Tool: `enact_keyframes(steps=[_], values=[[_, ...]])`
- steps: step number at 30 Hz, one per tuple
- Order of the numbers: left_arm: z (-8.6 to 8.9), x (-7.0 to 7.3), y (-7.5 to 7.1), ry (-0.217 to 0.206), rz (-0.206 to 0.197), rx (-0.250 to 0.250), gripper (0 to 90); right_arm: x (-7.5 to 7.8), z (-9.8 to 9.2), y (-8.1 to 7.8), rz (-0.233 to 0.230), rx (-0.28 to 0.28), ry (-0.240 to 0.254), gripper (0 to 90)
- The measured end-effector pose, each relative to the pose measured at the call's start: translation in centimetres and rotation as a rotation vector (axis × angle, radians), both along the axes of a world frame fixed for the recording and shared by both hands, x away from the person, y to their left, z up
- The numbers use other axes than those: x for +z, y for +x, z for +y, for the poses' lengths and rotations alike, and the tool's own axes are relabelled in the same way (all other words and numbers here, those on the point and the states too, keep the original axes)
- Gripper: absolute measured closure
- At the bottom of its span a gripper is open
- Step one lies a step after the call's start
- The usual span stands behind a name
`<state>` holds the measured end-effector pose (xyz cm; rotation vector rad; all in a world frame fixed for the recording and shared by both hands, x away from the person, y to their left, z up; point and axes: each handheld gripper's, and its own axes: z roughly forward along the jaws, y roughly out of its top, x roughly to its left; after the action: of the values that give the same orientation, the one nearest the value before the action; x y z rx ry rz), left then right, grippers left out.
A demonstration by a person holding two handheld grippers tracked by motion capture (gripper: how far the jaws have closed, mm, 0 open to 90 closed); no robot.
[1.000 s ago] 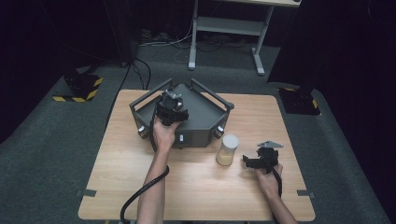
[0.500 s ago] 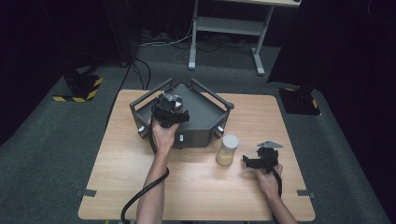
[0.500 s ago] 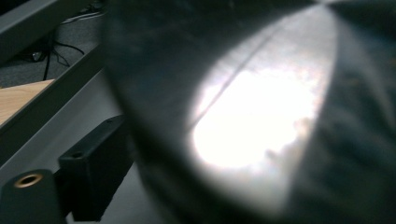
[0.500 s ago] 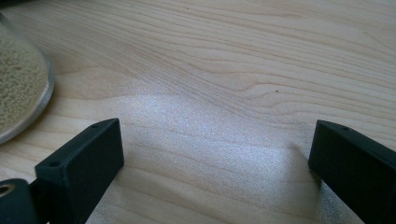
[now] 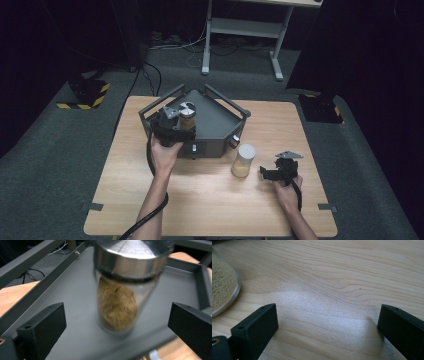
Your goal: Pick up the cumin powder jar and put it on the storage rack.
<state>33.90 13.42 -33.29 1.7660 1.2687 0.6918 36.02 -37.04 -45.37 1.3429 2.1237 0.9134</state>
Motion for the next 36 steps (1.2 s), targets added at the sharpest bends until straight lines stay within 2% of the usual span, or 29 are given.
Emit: enact_keyframes(steps=[4, 7, 13, 14, 15, 16, 20, 21, 29, 32, 33, 36], values=[[0.5, -0.6, -2.0, 0.016, -0.011, -0.016, 1.9, 0.0, 0.0, 0.0, 0.0, -0.002, 0.0, 2.4], [0.9, -1.3, -2.8, 0.0, -0.006, -0.03, 1.9, 0.0, 0.0, 0.0, 0.0, -0.003, 0.0, 2.4], [1.8, -3.1, -4.7, -0.025, -0.019, -0.074, 1.8, 0.0, 0.0, 0.0, 0.0, -0.003, 0.0, 2.4], [1.7, -3.5, -5.3, -0.009, -0.028, -0.075, 1.8, 0.0, 0.0, 0.0, 0.0, -0.003, 0.0, 2.4], [1.7, -3.5, -5.3, -0.009, -0.028, -0.075, 1.8, 0.0, 0.0, 0.0, 0.0, -0.003, 0.0, 2.4], [1.4, -3.8, -5.9, 0.013, -0.034, -0.078, 1.8, 0.0, 0.0, 0.0, 0.0, -0.003, 0.0, 2.4], [1.3, -5.1, -7.0, 0.011, -0.041, -0.091, 1.8, 0.0, 0.0, 0.0, 0.0, -0.003, 0.0, 2.4], [1.3, -5.1, -7.0, 0.011, -0.041, -0.091, 1.8, 0.0, 0.0, 0.0, 0.0, -0.003, 0.0, 2.4], [0.2, -8.6, -7.4, 0.008, -0.001, -0.117, 1.8, 0.0, 0.0, 0.0, 0.0, -0.002, 0.0, 2.4], [-0.3, -10.1, -7.2, 0.012, 0.03, -0.129, 1.8, 0.0, 0.0, 0.0, 0.0, -0.002, 0.0, 2.5], [-0.3, -10.1, -7.2, 0.012, 0.03, -0.129, 1.8, 0.0, 0.0, 0.0, 0.0, -0.002, 0.0, 2.5], [-1.0, -11.2, -6.6, 0.03, 0.067, -0.139, 1.8, 0.0, 0.1, 0.0, 0.0, -0.003, 0.0, 2.5]])
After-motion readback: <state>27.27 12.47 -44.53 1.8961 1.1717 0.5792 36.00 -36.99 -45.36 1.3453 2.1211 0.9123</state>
